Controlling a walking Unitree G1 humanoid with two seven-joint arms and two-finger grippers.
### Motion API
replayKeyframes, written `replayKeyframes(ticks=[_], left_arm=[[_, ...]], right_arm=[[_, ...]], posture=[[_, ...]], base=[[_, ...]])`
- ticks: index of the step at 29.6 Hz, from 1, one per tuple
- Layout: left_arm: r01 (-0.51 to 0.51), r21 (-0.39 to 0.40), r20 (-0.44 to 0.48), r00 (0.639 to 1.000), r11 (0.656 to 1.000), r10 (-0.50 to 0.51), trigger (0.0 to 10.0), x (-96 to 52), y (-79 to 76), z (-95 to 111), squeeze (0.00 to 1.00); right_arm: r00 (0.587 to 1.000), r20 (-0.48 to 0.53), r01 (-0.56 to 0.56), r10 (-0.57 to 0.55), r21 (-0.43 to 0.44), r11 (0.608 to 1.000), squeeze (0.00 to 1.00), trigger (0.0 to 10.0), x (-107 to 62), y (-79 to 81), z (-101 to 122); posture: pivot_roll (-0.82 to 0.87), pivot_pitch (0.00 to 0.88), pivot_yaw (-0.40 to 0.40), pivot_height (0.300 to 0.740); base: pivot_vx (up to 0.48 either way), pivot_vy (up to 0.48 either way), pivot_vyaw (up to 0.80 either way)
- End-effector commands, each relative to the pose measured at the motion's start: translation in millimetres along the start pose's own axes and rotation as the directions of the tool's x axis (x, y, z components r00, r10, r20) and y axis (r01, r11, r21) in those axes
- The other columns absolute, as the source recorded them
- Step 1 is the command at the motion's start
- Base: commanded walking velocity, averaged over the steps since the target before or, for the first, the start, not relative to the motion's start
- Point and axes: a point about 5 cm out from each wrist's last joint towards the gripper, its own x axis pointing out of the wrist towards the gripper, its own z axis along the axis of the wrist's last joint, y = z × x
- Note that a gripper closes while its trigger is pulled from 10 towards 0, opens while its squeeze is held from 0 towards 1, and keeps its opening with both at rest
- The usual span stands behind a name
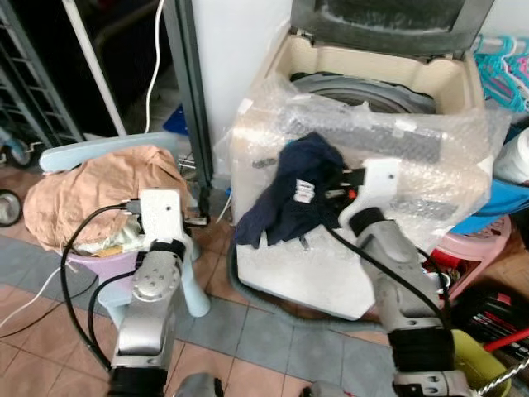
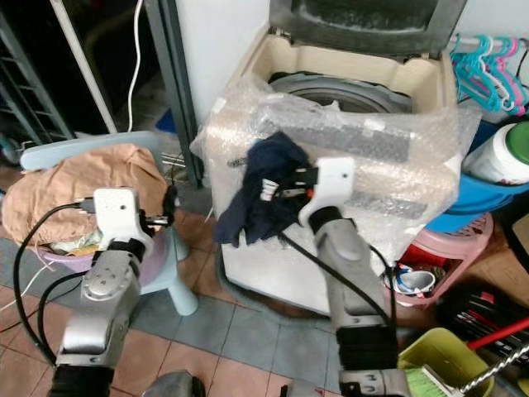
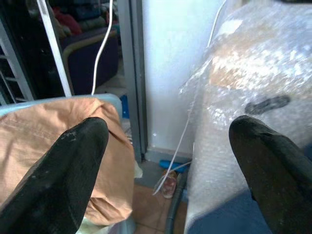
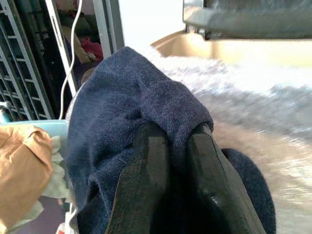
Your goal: Clothes washing
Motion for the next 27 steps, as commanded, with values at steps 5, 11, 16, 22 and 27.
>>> replayKeyframes(ticks=[5,11,16,22,27], left_arm=[[-0.049,0.006,0.058,0.997,0.999,0.049,10.0,4.7,15.0,20.8,0.00],[-0.058,-0.011,0.037,0.998,0.998,0.059,10.0,-1.9,15.3,15.3,0.00],[-0.019,-0.027,0.000,1.000,0.999,0.019,10.0,-7.1,0.9,5.1,0.00],[0.001,-0.035,0.000,1.000,0.999,-0.001,10.0,-1.8,-6.5,5.8,0.00],[0.003,-0.035,0.003,1.000,0.999,-0.003,10.0,-1.2,-8.0,6.5,0.00]], right_arm=[[0.990,0.113,-0.075,0.084,-0.081,0.994,0.00,10.0,16.4,9.3,31.5],[0.967,0.167,-0.142,0.193,-0.276,0.951,0.00,10.0,26.8,16.6,48.9],[0.921,0.240,-0.197,0.305,-0.388,0.900,0.00,10.0,46.0,30.5,79.5],[0.871,0.320,-0.186,0.372,-0.486,0.854,0.00,10.0,68.5,42.6,115.6],[0.858,0.384,-0.133,0.340,-0.473,0.871,0.00,10.0,82.5,37.9,140.0]], posture=[[0.01,0.000,-0.034,0.740],[0.01,0.000,-0.042,0.740],[0.00,0.000,-0.035,0.740],[-0.01,0.000,-0.031,0.740],[0.00,0.000,-0.037,0.740]], base=[[0.172,0.000,0.00],[0.407,0.000,0.00],[0.472,0.000,0.00],[0.470,0.000,0.00],[0.444,0.000,0.00]])
